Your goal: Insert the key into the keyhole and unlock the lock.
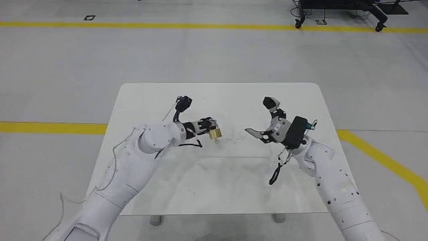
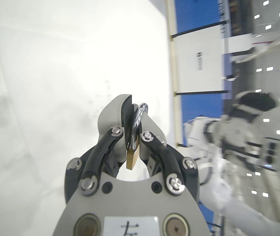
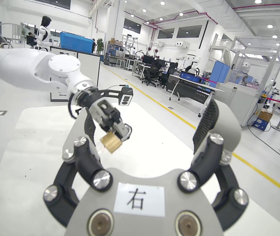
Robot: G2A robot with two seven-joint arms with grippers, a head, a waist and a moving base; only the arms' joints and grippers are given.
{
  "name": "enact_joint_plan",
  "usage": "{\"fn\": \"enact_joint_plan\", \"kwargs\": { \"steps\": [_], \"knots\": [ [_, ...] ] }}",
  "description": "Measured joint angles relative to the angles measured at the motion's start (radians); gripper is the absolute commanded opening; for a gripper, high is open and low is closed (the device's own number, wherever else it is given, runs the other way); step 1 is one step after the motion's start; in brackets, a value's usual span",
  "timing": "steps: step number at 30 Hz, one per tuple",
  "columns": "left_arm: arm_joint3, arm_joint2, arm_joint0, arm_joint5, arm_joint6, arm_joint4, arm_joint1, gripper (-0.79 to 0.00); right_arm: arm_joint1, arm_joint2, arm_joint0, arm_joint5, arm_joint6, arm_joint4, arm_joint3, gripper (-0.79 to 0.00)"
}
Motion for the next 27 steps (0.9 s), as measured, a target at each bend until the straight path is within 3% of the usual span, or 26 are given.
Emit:
{"fn": "enact_joint_plan", "kwargs": {
  "steps": [7, 8, 9, 10, 18, 23, 27],
  "knots": [
    [0.1, 0.137, -0.094, 0.088, -0.024, 0.111, -0.051, -0.785, 0.004, 0.017, -0.006, 0.002, -0.031, 0.03, 0.034, 0.0],
    [0.112, 0.148, -0.103, 0.1, -0.013, 0.122, -0.057, -0.551, 0.004, 0.017, -0.006, 0.002, -0.031, 0.03, 0.034, 0.0],
    [0.124, 0.159, -0.11, 0.111, -0.004, 0.132, -0.063, -0.228, 0.004, 0.017, -0.006, 0.002, -0.031, 0.029, 0.034, 0.0],
    [0.139, 0.172, -0.118, 0.123, 0.002, 0.141, -0.071, 0.0, 0.004, 0.017, -0.006, 0.002, -0.031, 0.029, 0.034, 0.0],
    [0.207, 0.17, -0.131, 0.099, 0.007, 0.109, -0.092, 0.0, 0.004, 0.017, -0.006, 0.002, -0.031, 0.029, 0.034, 0.0],
    [0.166, 0.101, -0.081, 0.052, 0.12, 0.132, -0.07, 0.0, 0.004, 0.017, -0.006, 0.002, -0.031, 0.029, 0.034, 0.0],
    [0.05, 0.016, 0.006, 0.01, 0.206, 0.175, -0.034, 0.0, 0.004, 0.017, -0.006, 0.002, -0.031, 0.029, 0.034, 0.0]
  ]
}}
